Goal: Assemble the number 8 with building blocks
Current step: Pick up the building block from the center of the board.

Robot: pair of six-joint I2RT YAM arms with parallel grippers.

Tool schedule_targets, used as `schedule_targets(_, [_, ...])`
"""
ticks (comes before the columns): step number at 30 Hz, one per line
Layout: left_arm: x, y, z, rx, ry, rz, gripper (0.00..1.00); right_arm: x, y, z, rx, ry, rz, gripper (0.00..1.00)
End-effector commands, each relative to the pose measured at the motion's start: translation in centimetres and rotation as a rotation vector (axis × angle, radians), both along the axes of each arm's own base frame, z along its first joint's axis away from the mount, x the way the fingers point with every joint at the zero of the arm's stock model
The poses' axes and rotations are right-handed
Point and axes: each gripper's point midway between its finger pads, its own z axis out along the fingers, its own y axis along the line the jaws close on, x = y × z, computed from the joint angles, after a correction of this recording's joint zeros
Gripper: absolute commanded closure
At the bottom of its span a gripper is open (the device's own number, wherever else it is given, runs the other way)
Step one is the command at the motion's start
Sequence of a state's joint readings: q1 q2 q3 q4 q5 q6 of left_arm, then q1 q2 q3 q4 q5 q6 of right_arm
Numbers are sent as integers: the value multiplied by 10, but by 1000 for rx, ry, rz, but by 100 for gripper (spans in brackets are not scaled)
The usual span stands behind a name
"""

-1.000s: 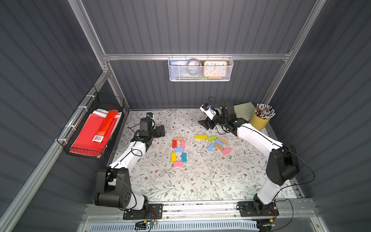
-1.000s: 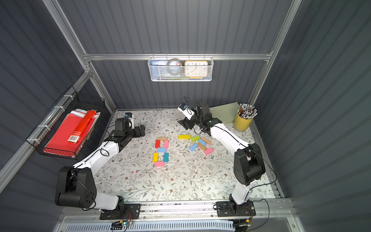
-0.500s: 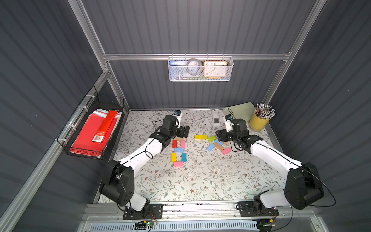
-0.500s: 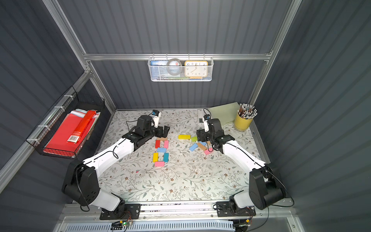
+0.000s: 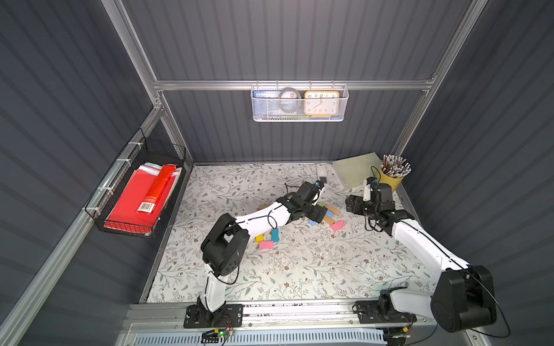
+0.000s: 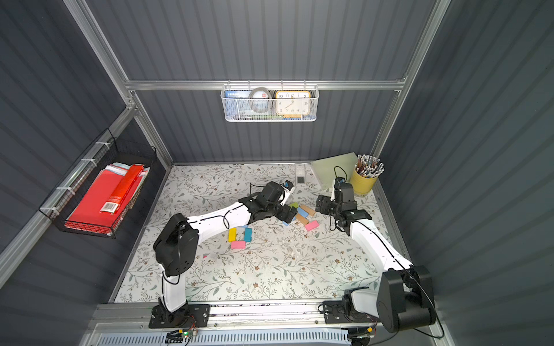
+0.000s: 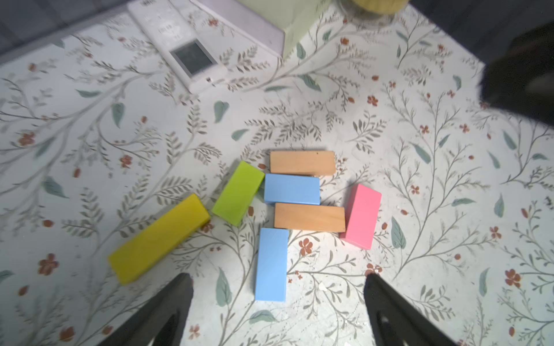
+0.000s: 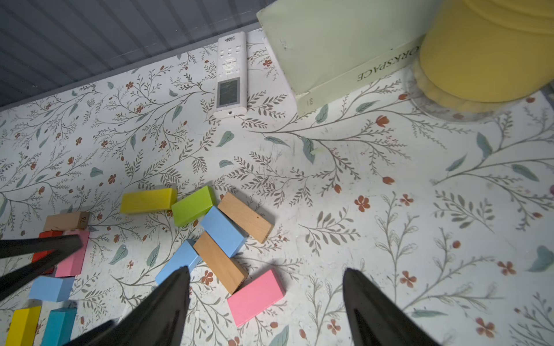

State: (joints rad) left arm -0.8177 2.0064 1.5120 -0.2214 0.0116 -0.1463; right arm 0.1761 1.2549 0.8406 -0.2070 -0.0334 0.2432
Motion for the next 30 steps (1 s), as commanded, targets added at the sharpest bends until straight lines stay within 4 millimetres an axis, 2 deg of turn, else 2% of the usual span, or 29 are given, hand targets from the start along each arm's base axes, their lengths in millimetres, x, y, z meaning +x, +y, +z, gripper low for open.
schedule_targets(1, [2,2,-14,34,50,23,9,-8,0,-4,42,18,6,16])
schedule_targets(9, [4,-2,-44,73,95,29,15,-14,-1,-10,51,35,16,16])
schedule_targets(16, [5,-8,-55,83,111,15,23,-15,0,-13,61,44,26,16])
schedule_targets(30, [0,-8,-78,118,132,9,29,-18,0,-20,74,57,26,16])
